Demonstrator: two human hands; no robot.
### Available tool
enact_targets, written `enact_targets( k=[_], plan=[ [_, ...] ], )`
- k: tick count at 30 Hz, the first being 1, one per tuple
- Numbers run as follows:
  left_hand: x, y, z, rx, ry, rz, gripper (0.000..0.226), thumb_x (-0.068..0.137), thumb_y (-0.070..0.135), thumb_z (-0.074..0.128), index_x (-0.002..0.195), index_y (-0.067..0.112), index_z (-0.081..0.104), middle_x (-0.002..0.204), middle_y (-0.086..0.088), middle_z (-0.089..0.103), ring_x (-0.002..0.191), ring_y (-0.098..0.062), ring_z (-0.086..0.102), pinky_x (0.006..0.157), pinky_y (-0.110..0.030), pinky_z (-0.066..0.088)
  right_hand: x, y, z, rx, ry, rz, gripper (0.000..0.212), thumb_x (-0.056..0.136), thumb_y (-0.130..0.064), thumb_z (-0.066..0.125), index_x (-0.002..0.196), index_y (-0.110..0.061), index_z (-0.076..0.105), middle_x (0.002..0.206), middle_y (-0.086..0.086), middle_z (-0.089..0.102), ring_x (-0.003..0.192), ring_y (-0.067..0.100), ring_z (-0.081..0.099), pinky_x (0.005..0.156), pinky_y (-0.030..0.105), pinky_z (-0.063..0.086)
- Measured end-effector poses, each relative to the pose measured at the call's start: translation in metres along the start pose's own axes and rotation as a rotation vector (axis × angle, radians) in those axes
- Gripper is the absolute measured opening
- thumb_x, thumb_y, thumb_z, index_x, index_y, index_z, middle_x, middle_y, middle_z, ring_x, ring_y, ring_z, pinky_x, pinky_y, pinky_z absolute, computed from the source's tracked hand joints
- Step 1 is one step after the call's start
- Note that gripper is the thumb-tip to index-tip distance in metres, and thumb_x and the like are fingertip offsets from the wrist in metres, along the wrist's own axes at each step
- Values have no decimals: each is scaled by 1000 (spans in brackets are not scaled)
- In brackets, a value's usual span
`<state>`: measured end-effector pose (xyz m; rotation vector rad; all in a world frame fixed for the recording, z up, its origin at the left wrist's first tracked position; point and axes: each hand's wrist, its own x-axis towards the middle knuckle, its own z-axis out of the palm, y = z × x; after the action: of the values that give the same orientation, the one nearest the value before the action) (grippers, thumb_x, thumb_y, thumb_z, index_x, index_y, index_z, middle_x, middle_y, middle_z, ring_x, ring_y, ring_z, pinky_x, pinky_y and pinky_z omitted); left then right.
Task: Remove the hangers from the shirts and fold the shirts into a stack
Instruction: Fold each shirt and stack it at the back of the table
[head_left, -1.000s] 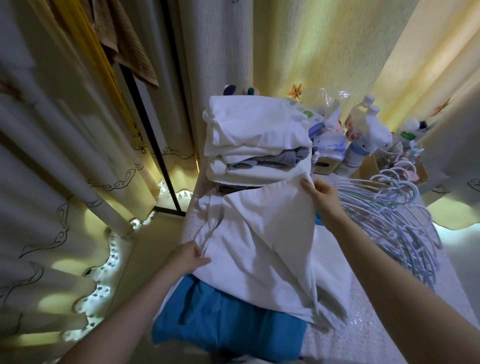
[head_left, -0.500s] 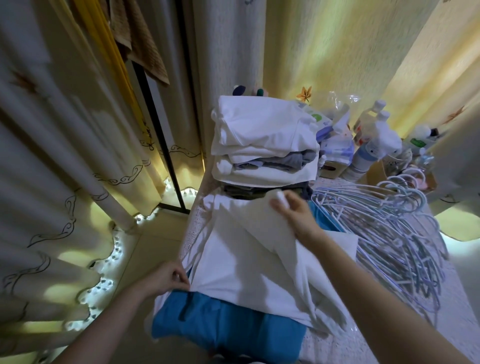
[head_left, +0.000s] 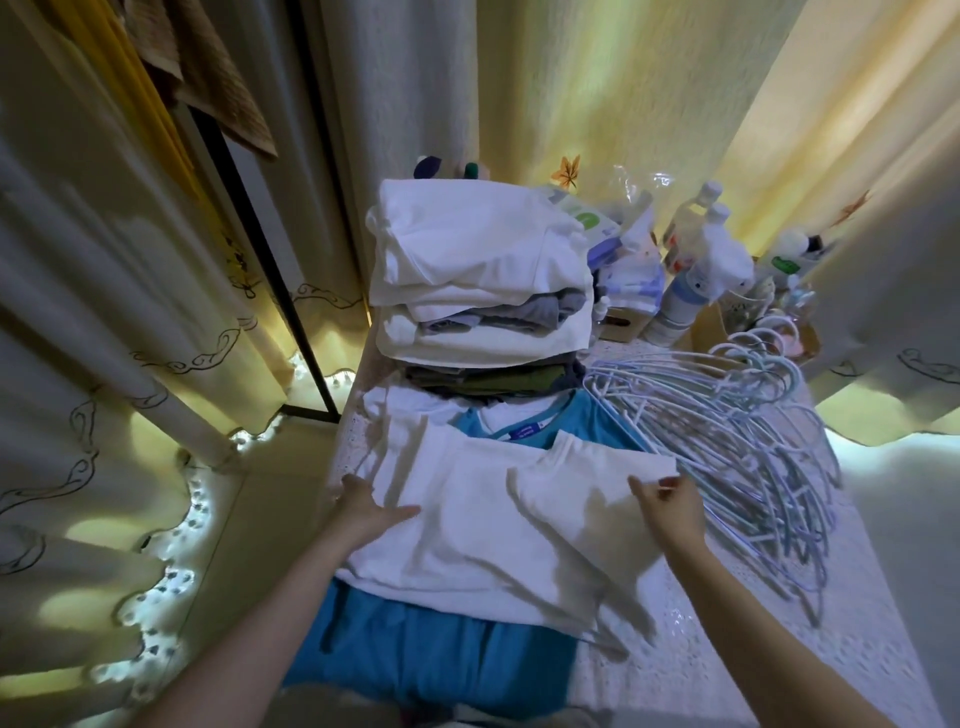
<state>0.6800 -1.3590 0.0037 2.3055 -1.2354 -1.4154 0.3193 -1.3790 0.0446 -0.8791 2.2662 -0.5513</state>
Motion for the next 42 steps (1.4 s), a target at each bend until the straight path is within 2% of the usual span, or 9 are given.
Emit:
enact_targets(
  k=[4,9,15,20,26,29,33,39,42],
  plan=[
    [-13,-11,-3,-85,96,385,45,74,14,78,100,28,44,113,0,50,105,-23,51,75,-26,39,2,24,1,-136,-24,41,76,76,-36,76,133,-3,38,138,22,38,129,40,35,105,47,34],
    [-22,-16,-5,176,210,168,37,82,6,65,117,10,53,121,-18,47,106,-35,52,88,-42,48,3,48,9,-15,-122,140,62,79,-31,73,124,2,46,125,22,55,107,38,55,83,40,45],
    [-3,65,21,318,434,791,26,85,19,66,108,7,60,109,-10,56,103,-29,54,85,-29,40,6,68,5,118,-226,138,53,73,-39,79,111,-8,59,111,13,64,96,32,61,86,46,53],
    [32,92,22,952,345,415,49,87,50,55,121,14,50,123,-7,52,112,-26,51,89,-37,41,3,62,-1,137,-332,-31,55,69,-32,83,115,-22,54,100,-1,60,83,15,59,69,32,49],
    [27,88,-31,234,38,342,21,85,27,69,74,9,66,77,-4,60,80,-22,58,61,-27,37,12,57,-18,104,-594,-92,58,66,-29,85,115,-29,52,105,-7,62,94,15,61,70,28,53],
    [19,81,-54,-290,-17,92,26,90,27,64,101,4,66,100,-2,60,90,-22,59,72,-29,46,16,61,-23,106,-634,-96,60,66,-30,85,116,-28,52,106,-7,62,95,15,61,70,27,53],
    [19,61,-54,-867,-67,-228,24,97,23,44,80,11,56,74,-8,58,67,-22,52,62,-31,42,18,76,-25,133,-661,-55,64,63,-32,86,118,-23,54,112,0,64,101,22,62,88,43,54],
    [34,40,-29,-770,205,-79,22,95,16,54,109,0,61,97,-19,63,79,-27,60,74,-35,48,23,84,-24,107,-704,-13,62,64,-31,86,117,-19,56,113,5,64,102,26,63,93,48,52],
    [30,34,-27,-698,326,-29,18,85,18,67,94,3,64,100,-21,65,92,-30,61,79,-38,46,25,80,-22,112,-686,4,64,61,-34,87,115,-19,56,112,6,65,100,27,63,89,48,54]
  ],
)
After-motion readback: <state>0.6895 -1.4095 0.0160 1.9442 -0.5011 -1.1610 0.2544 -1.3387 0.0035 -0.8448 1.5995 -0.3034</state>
